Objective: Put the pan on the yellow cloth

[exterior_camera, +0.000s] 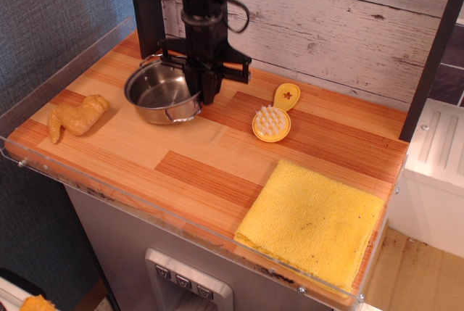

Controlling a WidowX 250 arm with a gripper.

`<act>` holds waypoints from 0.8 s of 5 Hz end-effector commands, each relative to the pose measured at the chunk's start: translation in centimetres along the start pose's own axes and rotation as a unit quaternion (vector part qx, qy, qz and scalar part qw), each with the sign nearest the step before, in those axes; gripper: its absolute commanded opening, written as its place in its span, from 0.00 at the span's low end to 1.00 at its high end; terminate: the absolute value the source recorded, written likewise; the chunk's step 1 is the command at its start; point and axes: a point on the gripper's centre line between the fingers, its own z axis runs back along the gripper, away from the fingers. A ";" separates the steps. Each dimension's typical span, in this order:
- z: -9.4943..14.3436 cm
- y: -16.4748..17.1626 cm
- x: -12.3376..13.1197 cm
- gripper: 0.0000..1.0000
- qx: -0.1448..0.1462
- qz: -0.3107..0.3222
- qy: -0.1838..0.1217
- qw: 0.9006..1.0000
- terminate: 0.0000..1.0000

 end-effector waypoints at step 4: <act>9.8 -15.5 -10.0 0.00 -0.058 -0.158 -0.033 0.985 0.00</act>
